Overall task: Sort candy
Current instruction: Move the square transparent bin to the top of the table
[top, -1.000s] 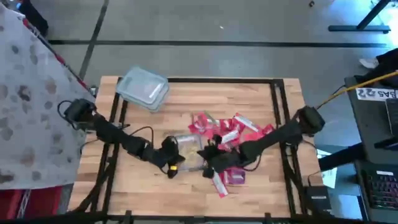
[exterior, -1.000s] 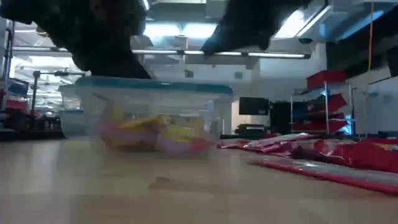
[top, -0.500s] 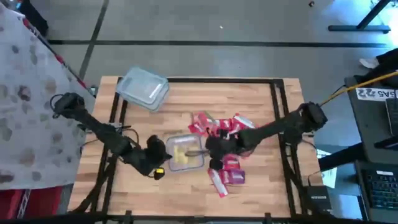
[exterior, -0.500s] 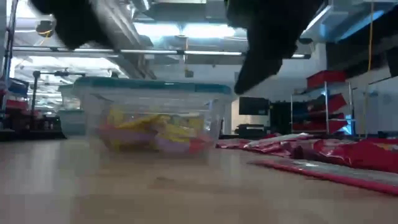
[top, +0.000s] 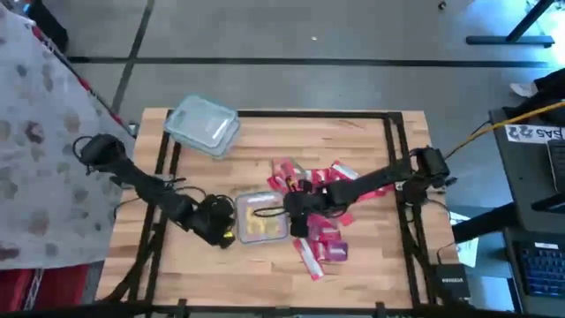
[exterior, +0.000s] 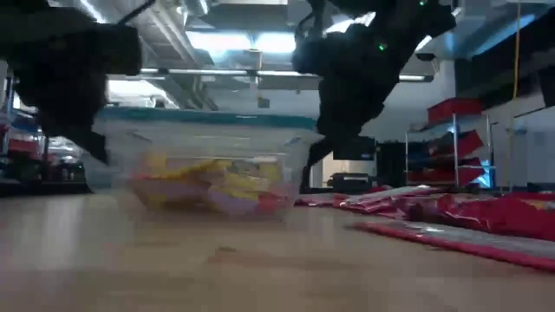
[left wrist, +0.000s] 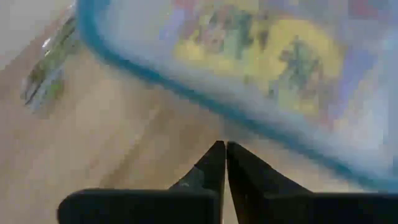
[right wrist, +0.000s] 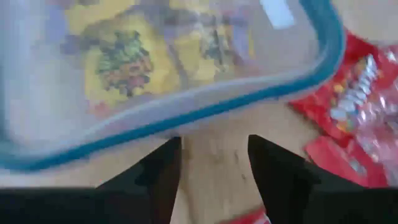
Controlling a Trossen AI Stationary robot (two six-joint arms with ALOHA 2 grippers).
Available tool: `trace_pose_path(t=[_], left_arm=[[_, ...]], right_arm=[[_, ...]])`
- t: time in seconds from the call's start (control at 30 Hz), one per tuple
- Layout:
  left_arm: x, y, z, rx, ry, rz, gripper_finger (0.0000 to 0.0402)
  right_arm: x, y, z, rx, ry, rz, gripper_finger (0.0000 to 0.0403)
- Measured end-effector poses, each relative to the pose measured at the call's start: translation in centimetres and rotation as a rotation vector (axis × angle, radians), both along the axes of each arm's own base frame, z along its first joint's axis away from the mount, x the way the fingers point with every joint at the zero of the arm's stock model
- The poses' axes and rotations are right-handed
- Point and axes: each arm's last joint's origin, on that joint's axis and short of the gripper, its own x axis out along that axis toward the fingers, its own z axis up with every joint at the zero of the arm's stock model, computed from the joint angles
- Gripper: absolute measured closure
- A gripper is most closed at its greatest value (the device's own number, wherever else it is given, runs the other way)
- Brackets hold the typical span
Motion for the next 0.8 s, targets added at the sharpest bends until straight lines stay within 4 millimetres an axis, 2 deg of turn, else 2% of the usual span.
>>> trace_pose_path(t=[0.17,0.33,0.67,0.8], left_arm=[[0.9,1.3,0.0,0.016,0.01,-0.021,0.0401],[1.9,1.7,1.0,0.047,-0.012,-0.051,0.0401],[2.5,2.4,1.5,0.067,-0.012,-0.075,0.0401],[3.4,2.7,2.5,0.074,-0.041,-0.092,0.0402]], right_arm=[[0.0,0.1,0.0,-0.008,0.005,0.03,0.0228],[-0.1,0.1,0.5,-0.016,0.068,0.061,0.0228],[0.2,0.1,2.3,-0.047,0.124,0.076,0.0228],[-0.1,0.0,3.2,-0.09,0.201,0.081,0.0228]])
